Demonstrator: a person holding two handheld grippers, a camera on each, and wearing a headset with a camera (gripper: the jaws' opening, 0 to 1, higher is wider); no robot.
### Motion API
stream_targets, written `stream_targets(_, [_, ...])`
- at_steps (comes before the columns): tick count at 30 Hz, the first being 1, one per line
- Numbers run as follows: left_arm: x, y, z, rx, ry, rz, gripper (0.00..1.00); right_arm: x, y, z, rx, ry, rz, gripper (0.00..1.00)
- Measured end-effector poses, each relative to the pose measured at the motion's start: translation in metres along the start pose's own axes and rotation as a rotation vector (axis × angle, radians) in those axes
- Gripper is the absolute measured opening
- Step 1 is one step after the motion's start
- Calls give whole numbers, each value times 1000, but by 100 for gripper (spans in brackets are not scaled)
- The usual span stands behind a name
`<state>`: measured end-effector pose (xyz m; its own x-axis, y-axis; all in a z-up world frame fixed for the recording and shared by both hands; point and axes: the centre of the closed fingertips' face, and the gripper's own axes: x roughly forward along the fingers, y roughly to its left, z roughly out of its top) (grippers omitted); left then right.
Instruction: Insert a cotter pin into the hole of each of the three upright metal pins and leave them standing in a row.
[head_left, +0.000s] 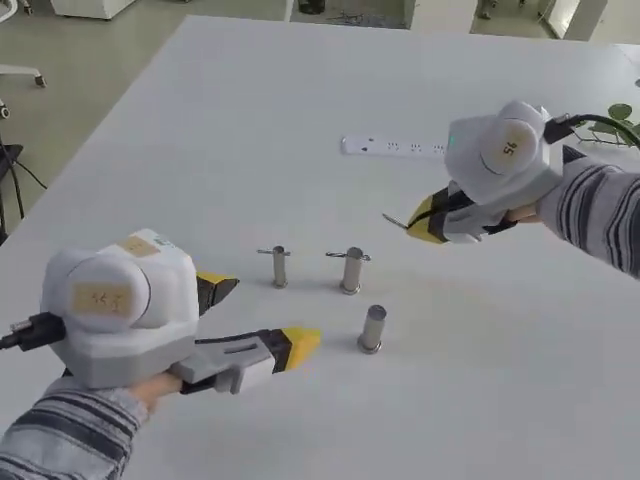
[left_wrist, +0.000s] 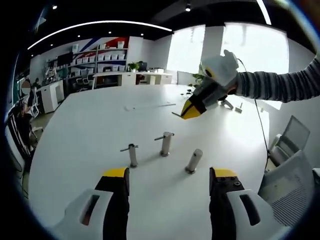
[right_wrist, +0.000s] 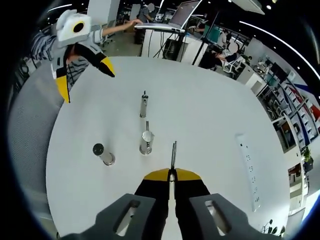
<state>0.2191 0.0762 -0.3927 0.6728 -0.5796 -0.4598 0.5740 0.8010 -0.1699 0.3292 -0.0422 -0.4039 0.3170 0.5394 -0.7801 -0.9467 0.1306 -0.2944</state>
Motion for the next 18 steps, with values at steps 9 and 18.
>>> stream_targets(9, [5, -4, 18, -112, -59, -55, 49, -6, 24, 25, -115, -72, 14, 0])
stream_targets(18, [9, -12, 24, -208, -75, -103, 37, -5, 53, 49, -203, -138, 48, 0])
